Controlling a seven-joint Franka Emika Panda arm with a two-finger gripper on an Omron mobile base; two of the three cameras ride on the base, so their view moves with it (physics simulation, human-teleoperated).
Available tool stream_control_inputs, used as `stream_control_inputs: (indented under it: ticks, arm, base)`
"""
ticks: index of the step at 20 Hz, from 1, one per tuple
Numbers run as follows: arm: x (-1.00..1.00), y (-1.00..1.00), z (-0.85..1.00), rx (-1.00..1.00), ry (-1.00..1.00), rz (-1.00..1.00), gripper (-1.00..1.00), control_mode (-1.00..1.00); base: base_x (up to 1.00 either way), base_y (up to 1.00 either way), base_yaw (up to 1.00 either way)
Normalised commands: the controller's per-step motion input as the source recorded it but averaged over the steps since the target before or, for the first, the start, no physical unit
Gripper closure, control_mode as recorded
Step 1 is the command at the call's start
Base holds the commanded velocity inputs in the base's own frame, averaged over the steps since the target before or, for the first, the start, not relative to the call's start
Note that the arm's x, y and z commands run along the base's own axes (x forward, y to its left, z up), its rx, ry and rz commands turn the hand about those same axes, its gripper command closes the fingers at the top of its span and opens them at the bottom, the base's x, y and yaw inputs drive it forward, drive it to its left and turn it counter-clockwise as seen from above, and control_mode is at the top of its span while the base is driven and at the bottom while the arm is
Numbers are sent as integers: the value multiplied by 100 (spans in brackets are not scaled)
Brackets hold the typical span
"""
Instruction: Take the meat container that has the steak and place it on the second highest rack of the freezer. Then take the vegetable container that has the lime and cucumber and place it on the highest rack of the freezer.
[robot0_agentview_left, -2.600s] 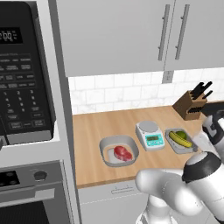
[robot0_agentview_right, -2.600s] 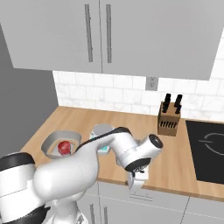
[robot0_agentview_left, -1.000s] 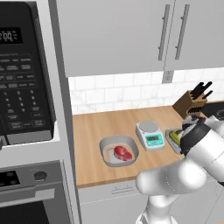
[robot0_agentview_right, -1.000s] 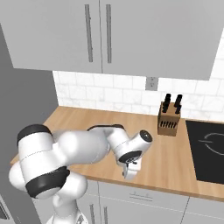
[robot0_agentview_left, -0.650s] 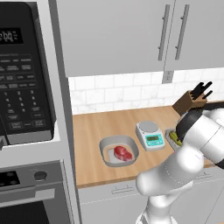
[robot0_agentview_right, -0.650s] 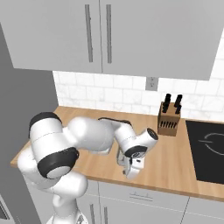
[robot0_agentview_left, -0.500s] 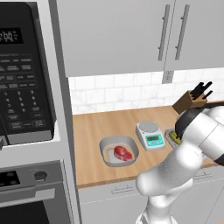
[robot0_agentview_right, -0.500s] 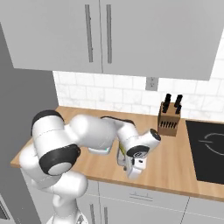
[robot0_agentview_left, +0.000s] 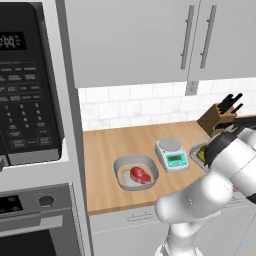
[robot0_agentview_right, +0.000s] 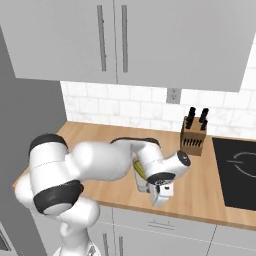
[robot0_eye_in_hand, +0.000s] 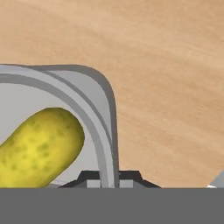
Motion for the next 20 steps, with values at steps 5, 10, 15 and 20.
stream_control_inputs:
  ticks: [5,10,15,20]
  arm:
    - [-20,11,91,-10,-11,18,100,-100]
    - [-1,25,100,-23,-4,52,100,-100]
    - [-28,26,100,-11,-8,45,100,-100]
    - [-2,35,79,-1,-4,41,100,-100]
  base:
    - [0,0,0]
    - [0,0,0]
    - [0,0,0]
    - [0,0,0]
